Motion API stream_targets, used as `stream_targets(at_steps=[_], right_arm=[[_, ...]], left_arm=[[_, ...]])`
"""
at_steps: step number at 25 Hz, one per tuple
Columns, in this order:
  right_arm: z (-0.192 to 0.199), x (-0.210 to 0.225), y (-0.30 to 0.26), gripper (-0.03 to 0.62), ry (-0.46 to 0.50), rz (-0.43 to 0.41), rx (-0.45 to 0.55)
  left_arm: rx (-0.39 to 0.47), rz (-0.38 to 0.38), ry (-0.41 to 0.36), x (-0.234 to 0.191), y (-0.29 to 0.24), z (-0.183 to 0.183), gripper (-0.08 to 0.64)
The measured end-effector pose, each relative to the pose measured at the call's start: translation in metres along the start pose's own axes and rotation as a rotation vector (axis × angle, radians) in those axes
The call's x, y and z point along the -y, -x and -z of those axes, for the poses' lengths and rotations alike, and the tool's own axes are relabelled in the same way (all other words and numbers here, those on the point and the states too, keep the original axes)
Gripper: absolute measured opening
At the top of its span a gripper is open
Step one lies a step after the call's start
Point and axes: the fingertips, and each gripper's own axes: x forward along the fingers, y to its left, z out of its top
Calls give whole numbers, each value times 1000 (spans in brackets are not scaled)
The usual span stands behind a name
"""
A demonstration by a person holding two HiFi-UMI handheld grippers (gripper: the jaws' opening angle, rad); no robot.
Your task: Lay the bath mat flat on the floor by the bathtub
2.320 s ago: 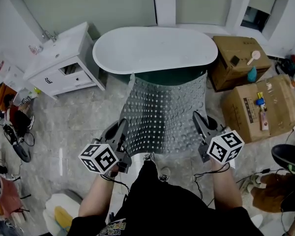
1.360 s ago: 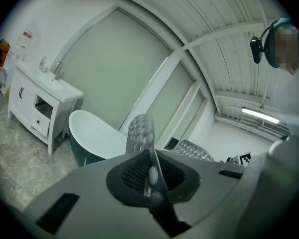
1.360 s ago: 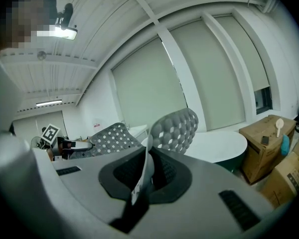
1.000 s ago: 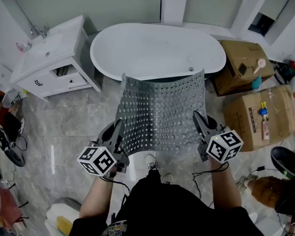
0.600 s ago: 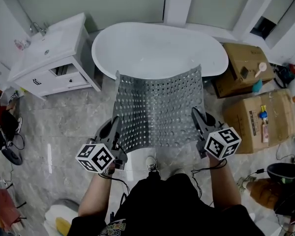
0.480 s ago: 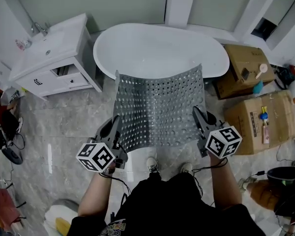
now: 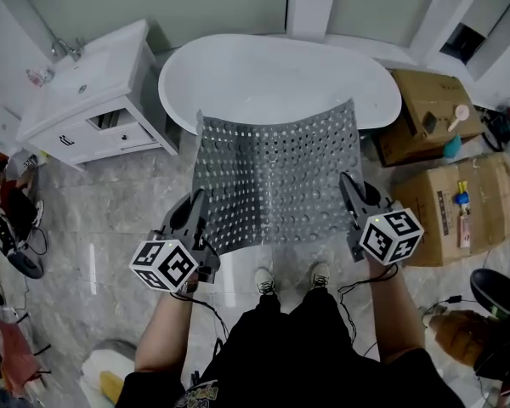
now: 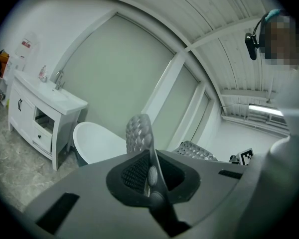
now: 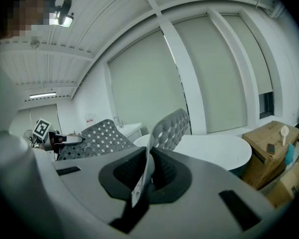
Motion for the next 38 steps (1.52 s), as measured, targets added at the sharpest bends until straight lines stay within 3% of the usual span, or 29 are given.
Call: stream_targets(at_steps=[11,20,32,38], right_arm=[[20,93,-1,28,-16,26,-33],[70,161,-6,28,27,43,-85],[157,228,-41,28,-15,66,-162],[212,250,-70,29,-24,73,-193]], left_arm=[[-2,-29,-5,23,-61,40,31],[-58,-45,-22,38,-113,107,31],[-122,-109,-21,7,-171,197,31],[-144,-143,-17,-28,-196,250,31]])
